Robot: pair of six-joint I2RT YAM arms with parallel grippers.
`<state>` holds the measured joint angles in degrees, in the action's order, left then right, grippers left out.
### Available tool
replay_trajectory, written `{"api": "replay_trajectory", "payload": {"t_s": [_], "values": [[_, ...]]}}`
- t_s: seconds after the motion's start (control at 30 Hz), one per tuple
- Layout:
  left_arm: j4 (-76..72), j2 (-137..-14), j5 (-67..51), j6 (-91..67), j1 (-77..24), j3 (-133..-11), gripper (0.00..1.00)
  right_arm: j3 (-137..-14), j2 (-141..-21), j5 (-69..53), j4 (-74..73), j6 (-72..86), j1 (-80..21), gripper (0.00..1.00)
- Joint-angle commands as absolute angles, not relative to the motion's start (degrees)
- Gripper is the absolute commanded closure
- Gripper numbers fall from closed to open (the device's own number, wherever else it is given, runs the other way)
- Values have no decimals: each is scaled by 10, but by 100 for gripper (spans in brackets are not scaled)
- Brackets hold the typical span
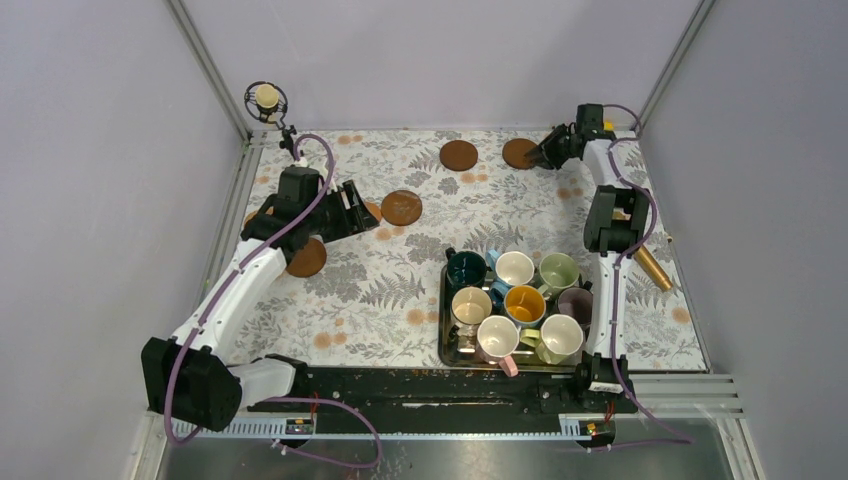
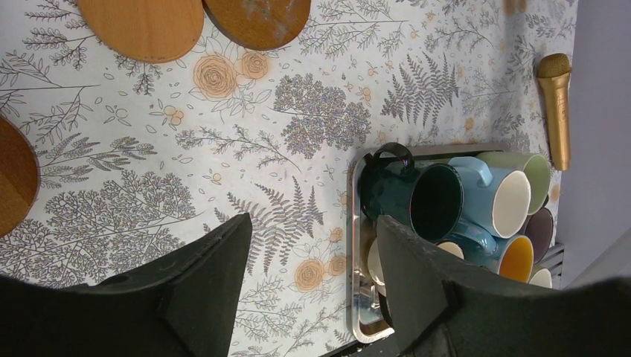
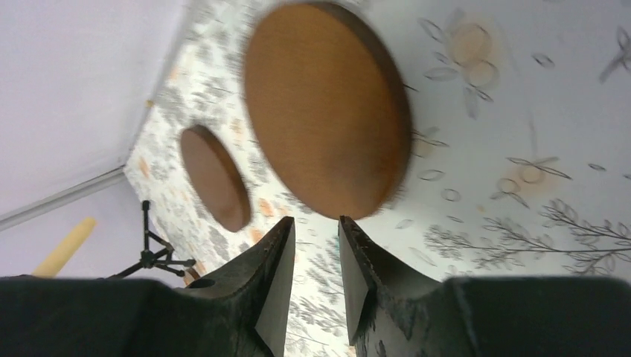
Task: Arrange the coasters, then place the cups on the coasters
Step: Move the coaster to the center of the board.
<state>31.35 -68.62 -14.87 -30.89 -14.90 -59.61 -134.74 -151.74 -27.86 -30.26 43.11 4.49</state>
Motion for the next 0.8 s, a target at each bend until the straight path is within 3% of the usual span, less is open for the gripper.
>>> {"api": "replay_trajectory", "payload": {"t_s": [0.0, 0.13, 0.27, 0.53, 0.77], "values": [[284, -671, -167, -308, -145, -603, 36, -1335, -1417, -262, -149, 457, 56, 65], [266, -663, -177, -318, -145, -593, 36, -1325, -1438, -221, -24, 494, 63, 68], [256, -659, -180, -323, -145, -590, 37, -1395, -1505, -197, -17, 515, 63, 69], [254, -666, -197, -330, -145, -598, 37, -1347, -1533, -139, -62, 651, 57, 72], [260, -643, -196, -326, -142, -595, 37, -1425, -1578, -145, -160, 653, 45, 78]]}}
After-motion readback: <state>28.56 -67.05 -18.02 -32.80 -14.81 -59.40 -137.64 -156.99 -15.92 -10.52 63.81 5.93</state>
